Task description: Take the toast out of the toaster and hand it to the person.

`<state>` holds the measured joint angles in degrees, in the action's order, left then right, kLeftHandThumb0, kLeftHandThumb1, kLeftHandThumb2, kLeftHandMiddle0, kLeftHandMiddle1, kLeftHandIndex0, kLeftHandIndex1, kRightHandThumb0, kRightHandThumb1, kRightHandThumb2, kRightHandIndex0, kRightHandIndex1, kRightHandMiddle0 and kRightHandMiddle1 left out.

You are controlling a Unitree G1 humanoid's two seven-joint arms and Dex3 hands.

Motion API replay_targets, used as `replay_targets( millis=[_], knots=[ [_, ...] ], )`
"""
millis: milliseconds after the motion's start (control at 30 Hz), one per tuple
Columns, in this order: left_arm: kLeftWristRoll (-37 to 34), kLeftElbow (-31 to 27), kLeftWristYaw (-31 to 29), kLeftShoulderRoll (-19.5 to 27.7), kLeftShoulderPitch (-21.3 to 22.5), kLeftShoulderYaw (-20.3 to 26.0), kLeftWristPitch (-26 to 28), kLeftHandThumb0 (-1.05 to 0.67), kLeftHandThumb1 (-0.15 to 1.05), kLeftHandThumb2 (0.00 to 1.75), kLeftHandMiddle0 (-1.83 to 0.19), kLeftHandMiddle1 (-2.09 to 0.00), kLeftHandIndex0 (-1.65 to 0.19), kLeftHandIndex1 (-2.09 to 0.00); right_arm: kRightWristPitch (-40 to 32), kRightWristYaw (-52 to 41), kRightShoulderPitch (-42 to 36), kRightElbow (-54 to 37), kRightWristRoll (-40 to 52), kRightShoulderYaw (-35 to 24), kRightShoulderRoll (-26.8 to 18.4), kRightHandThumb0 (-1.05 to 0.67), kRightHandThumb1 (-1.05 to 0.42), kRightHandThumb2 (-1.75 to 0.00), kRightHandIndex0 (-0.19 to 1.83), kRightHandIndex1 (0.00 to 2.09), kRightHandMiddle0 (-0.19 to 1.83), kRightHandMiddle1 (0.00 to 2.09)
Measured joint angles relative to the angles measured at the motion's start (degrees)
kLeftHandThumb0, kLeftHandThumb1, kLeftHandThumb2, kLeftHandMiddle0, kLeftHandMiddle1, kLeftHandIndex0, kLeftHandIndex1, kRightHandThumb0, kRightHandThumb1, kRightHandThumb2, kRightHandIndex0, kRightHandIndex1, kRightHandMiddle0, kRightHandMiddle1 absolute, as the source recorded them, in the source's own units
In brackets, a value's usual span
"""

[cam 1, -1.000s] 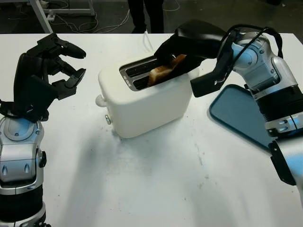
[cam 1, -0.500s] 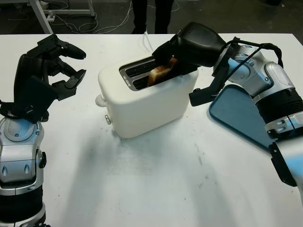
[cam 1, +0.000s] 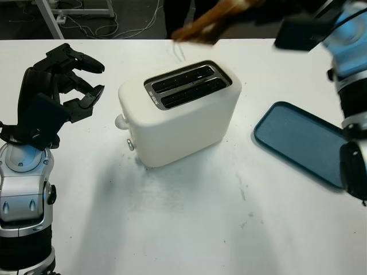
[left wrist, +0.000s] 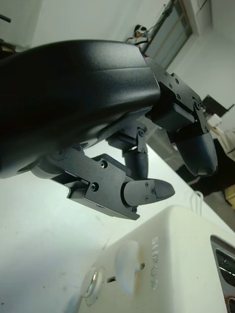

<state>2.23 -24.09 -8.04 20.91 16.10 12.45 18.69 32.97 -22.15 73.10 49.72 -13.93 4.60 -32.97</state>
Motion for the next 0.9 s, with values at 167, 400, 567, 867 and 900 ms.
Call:
replay_targets(
  millis=[167, 400, 567, 867, 900],
  knots=[
    [0.05, -0.10, 0.01, 0.00, -0.04, -0.07, 0.04, 0.02, 0.71, 0.46, -0.54, -1.54, -0.52, -1.18, -7.53, -2.23, 3.03, 3.12, 4.93, -4.22, -0.54, -0.59, -0.92, -0.17, 1.13, 1.66, 1.00, 1.61],
    [0.00, 0.38, 0.03, 0.00, -0.09, -0.06, -0.50, 0.01, 0.71, 0.46, -0.56, -1.54, -0.53, -1.19, -16.10, 4.81, 4.61, 14.02, 6.15, -6.56, 0.66, -0.53, -0.92, -0.15, 1.17, 1.63, 1.01, 1.59],
    [-0.19, 1.04, -0.13, 0.00, -0.09, -0.07, -0.90, 0.01, 0.71, 0.46, -0.56, -1.54, -0.53, -1.19, -18.52, 8.12, 4.15, 19.42, 6.34, -7.50, 3.13, -0.37, -0.92, -0.29, 1.04, 1.74, 0.81, 1.74],
    [-0.42, 2.16, -0.34, 0.00, -0.10, 0.06, -3.08, 0.00, 0.69, 0.47, -0.57, -1.54, -0.53, -1.21, -24.59, 15.22, 0.23, 23.39, 9.72, -12.58, 7.73, -0.14, -0.92, -0.48, 0.77, 1.75, 0.36, 1.75],
    [-0.41, 2.32, -0.39, 0.00, -0.10, 0.06, -3.33, 0.00, 0.69, 0.48, -0.57, -1.54, -0.53, -1.21, -25.17, 16.52, 0.02, 23.64, 9.71, -12.59, 8.25, -0.11, -0.92, -0.49, 0.72, 1.75, 0.31, 1.75]
  ],
)
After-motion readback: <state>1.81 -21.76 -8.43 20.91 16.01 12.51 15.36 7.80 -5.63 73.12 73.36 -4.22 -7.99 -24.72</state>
